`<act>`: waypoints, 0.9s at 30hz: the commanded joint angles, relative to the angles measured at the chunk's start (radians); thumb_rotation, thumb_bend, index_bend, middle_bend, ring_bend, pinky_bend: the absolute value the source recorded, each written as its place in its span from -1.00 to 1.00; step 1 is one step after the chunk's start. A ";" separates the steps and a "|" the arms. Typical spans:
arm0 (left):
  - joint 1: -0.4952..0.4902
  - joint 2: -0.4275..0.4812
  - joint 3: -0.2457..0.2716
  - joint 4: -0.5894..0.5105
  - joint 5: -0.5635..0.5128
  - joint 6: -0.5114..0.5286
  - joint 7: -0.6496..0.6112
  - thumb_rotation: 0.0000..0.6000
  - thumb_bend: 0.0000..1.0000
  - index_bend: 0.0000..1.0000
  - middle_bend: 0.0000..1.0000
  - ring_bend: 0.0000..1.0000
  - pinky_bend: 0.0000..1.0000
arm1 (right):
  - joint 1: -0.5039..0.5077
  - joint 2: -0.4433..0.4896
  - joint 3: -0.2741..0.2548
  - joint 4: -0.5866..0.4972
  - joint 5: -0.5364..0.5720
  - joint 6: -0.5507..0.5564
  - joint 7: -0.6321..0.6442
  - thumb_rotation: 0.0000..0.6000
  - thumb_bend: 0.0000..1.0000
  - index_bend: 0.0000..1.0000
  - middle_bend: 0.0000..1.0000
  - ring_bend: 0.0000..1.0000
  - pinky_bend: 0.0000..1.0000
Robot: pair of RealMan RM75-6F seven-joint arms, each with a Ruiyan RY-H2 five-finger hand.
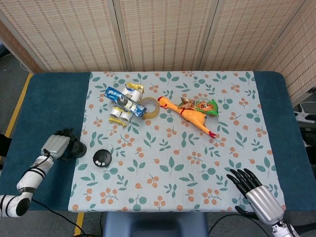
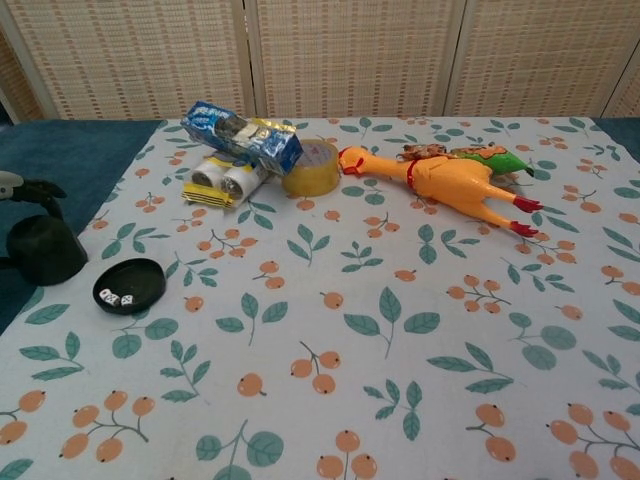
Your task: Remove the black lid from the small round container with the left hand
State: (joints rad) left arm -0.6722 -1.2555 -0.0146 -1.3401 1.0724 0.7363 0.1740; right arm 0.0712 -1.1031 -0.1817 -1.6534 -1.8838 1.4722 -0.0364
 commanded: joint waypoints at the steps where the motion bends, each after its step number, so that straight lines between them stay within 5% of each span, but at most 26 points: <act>1: 0.002 0.001 -0.006 -0.013 0.007 0.001 -0.017 1.00 -0.30 -1.00 -1.00 -1.00 -0.74 | 0.001 -0.002 0.001 -0.001 0.003 -0.005 -0.004 1.00 -0.74 -1.00 -1.00 -1.00 -1.00; 11: 0.029 0.052 -0.030 -0.091 0.024 0.082 -0.018 1.00 -0.31 -1.00 -1.00 -1.00 -0.70 | 0.000 -0.002 0.002 -0.002 0.003 -0.002 -0.005 1.00 -0.74 -1.00 -1.00 -1.00 -1.00; 15: 0.133 0.096 -0.043 -0.197 0.177 0.348 -0.090 1.00 -0.30 -1.00 -1.00 -1.00 -0.76 | -0.004 -0.008 0.008 0.008 -0.006 0.021 -0.002 1.00 -0.74 -1.00 -1.00 -1.00 -1.00; 19: 0.322 0.106 0.050 -0.271 0.406 0.676 -0.201 1.00 -0.29 -1.00 -1.00 -1.00 -0.87 | -0.024 -0.036 0.030 0.029 -0.014 0.079 -0.022 1.00 -0.74 -1.00 -1.00 -1.00 -1.00; 23: 0.460 0.130 0.177 -0.301 0.473 0.765 -0.161 1.00 -0.30 -1.00 -1.00 -1.00 -0.92 | -0.049 -0.074 0.062 0.050 0.017 0.119 -0.066 1.00 -0.74 -1.00 -1.00 -1.00 -1.00; 27: 0.513 0.145 0.213 -0.304 0.503 0.795 -0.121 1.00 -0.30 -1.00 -1.00 -1.00 -0.93 | -0.058 -0.106 0.080 0.060 0.027 0.132 -0.104 1.00 -0.74 -1.00 -1.00 -1.00 -1.00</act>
State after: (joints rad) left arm -0.2119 -1.1362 0.1502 -1.6112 1.5122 1.4834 0.0390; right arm 0.0179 -1.2010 -0.1080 -1.5978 -1.8605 1.5996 -0.1321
